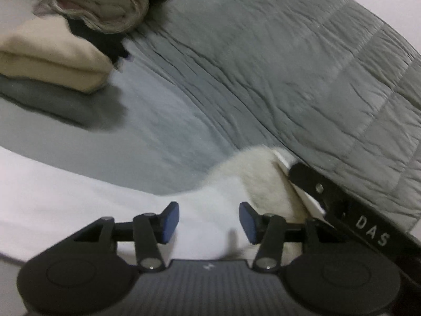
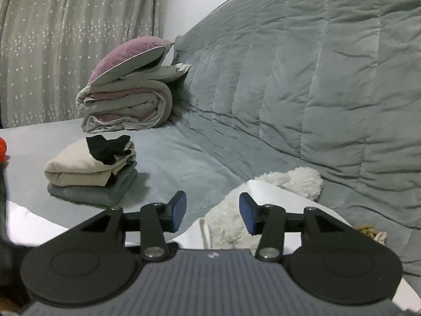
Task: Fold clothes
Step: 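Withdraw both grippers from the folded sleeve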
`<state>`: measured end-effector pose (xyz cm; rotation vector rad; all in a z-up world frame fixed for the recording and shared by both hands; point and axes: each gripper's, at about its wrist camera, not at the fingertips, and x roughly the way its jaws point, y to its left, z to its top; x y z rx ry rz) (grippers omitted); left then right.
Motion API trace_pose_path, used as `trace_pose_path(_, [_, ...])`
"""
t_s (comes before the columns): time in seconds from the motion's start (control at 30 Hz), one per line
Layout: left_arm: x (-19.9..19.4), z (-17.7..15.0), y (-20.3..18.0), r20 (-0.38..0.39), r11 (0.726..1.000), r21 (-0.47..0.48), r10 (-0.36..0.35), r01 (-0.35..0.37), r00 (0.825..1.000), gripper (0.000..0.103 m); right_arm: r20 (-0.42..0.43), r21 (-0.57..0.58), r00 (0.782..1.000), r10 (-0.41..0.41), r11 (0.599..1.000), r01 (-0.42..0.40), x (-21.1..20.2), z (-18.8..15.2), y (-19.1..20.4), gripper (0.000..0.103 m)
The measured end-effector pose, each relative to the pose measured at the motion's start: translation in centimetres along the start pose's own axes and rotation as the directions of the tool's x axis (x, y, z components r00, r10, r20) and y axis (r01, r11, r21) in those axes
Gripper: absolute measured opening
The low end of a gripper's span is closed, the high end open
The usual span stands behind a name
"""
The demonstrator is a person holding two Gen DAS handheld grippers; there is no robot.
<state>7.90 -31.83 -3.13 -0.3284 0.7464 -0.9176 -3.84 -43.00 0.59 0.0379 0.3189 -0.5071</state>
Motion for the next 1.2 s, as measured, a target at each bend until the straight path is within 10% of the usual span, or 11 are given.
trace_pose_path(0.6, [-15.4,0.1,11.9,0.112,0.912,-0.137,0.403,-0.387,0.908,0.068,-0.089,0.004,0.988,0.129,0.992,-0.129,0.1,-0.7,4.2,0.06])
trace_pose_path(1.2, [-32.3,-1.9,22.0,0.14,0.739,-0.292,0.661,-0.607,0.737,0.079,-0.207,0.016,0.905,0.373,0.926,-0.378,-2.4,-0.1,14.6,0.064])
